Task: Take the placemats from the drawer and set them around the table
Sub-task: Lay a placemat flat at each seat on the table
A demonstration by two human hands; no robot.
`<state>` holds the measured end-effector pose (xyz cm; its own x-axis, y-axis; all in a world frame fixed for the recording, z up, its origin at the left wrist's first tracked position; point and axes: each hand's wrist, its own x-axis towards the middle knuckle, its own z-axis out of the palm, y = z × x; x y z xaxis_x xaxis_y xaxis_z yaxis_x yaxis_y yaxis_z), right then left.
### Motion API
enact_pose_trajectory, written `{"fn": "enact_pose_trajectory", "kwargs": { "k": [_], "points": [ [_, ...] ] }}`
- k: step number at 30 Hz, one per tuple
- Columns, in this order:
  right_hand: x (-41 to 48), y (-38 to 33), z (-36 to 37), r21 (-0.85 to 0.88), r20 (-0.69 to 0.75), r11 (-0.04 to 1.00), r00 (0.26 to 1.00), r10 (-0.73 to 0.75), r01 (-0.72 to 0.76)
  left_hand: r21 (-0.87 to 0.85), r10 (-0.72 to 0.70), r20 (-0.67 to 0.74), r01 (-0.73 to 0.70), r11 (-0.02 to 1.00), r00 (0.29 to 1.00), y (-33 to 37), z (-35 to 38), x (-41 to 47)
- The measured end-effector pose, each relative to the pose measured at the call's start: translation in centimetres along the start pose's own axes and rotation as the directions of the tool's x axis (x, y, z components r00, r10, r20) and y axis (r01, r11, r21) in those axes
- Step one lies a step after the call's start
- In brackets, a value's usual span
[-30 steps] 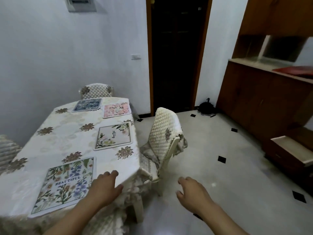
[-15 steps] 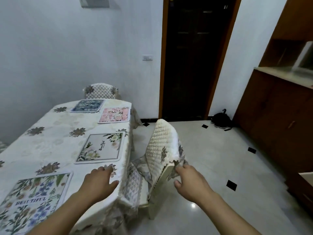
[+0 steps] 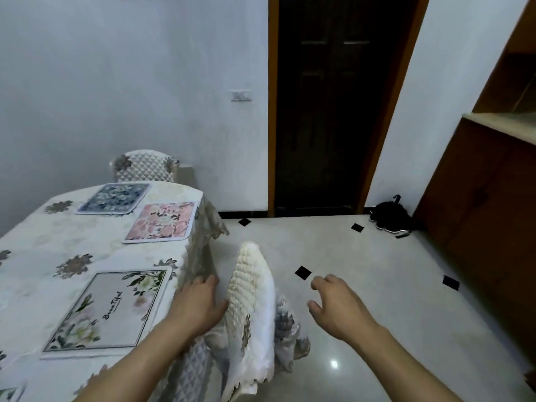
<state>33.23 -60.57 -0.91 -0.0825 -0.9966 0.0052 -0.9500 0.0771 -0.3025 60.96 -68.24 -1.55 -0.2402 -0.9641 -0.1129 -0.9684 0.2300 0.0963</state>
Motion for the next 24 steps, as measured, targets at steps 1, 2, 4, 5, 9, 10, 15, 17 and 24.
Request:
{"fn": "enact_pose_trajectory", "kwargs": {
  "k": [1,2,4,5,9,10,15,17,24],
  "points": [
    [2.0,1.2,-0.1,0.008,0.009,1.0,1.0,-0.025,0.025,-0.008,-0.024,0.002,0.024,1.0,1.0,0.9,0.1,1.5],
    [4.5,2.7,-0.3,0.014,0.021,0.998,0.998,-0.061,0.061,-0.013,-0.058,0.0,0.058,0.998,0.998,1.8,0.3,3.3],
    [9.5,5.6,-0.6,0.021,0.035,0.991,0.99,-0.135,0.135,-0.013,-0.141,-0.011,0.141,0.99,0.99,3.6,0.8,6.7],
    [12.1,6.8,-1.1,0.021,0.04,0.985,0.984,-0.174,0.173,-0.018,-0.187,-0.013,0.187,0.982,0.982,4.5,0.9,8.3],
    [21.3,9.5,-3.4,0.025,0.075,0.951,0.948,-0.311,0.31,-0.072,-0.356,0.034,0.357,0.931,0.934,7.8,1.4,12.7],
    [23.6,9.7,-3.9,0.031,0.079,0.937,0.934,-0.35,0.348,-0.081,-0.391,0.045,0.393,0.916,0.919,8.5,1.4,13.7],
    [34.1,8.7,-4.7,0.073,0.13,0.859,0.849,-0.513,0.507,-0.081,-0.537,0.03,0.538,0.839,0.843,8.9,0.8,19.3],
    [38.0,7.9,-4.2,0.073,0.153,0.84,0.826,-0.542,0.538,-0.063,-0.582,0.027,0.582,0.811,0.813,8.1,0.8,22.1],
    [53.0,5.4,-0.7,0.065,0.244,0.803,0.771,-0.588,0.592,-0.106,-0.647,0.061,0.65,0.753,0.76,2.9,2.8,36.0]
  ]
}}
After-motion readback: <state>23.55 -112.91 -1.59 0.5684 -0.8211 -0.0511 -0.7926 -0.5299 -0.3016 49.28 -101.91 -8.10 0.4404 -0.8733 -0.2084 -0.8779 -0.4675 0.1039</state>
